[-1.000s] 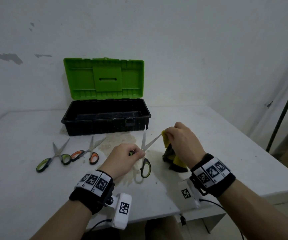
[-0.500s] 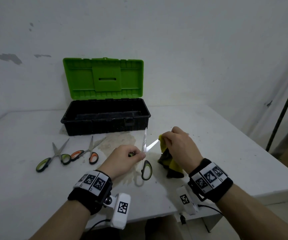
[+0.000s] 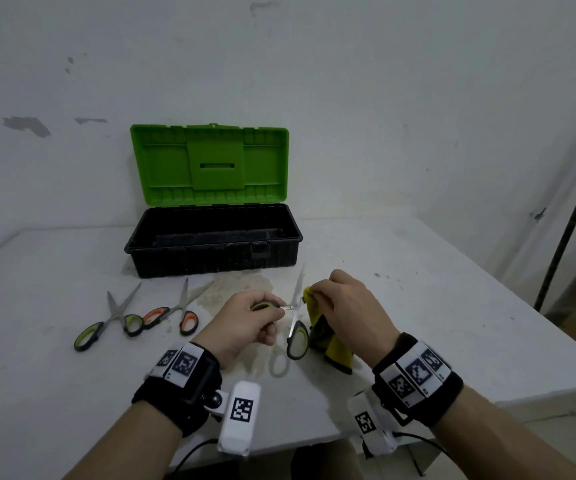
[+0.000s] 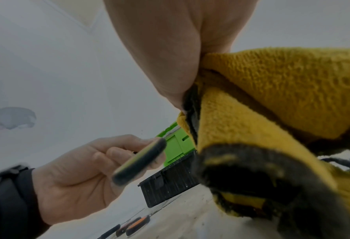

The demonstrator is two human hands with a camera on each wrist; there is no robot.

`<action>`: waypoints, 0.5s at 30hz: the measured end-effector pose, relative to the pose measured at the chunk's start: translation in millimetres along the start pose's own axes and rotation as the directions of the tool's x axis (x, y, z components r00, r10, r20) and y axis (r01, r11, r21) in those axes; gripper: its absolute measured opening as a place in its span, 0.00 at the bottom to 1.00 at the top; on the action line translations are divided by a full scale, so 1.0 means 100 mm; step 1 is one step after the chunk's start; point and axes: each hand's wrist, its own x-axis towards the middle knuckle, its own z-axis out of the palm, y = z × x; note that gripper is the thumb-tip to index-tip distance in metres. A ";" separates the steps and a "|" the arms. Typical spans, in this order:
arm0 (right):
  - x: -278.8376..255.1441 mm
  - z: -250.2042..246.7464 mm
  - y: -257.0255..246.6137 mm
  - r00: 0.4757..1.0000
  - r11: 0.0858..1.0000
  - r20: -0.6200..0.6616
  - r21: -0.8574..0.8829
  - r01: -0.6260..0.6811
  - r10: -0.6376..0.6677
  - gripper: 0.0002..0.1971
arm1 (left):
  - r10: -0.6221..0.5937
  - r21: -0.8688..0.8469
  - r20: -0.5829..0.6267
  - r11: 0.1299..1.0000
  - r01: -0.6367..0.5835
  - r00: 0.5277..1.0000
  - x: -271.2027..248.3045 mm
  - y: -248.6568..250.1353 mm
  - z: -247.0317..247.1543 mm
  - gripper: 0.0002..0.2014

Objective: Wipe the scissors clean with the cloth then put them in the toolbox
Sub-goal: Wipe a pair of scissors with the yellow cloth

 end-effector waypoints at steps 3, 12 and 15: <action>0.00 -0.03 -0.02 1.000 1.000 -0.012 0.030 -0.006 0.006 0.12 | 0.030 -0.085 -0.050 0.996 -0.034 0.998 0.02 -0.01 -0.01 0.05; 0.01 -0.08 -0.10 0.996 0.991 -0.093 0.132 0.010 0.003 0.09 | -0.099 -0.515 -0.088 0.856 0.040 0.991 0.04 -0.06 0.10 0.05; 0.03 -0.08 -0.12 0.992 0.985 -0.124 0.169 0.019 0.002 0.09 | -0.098 -0.586 -0.057 0.809 0.046 0.994 0.04 -0.06 0.10 0.06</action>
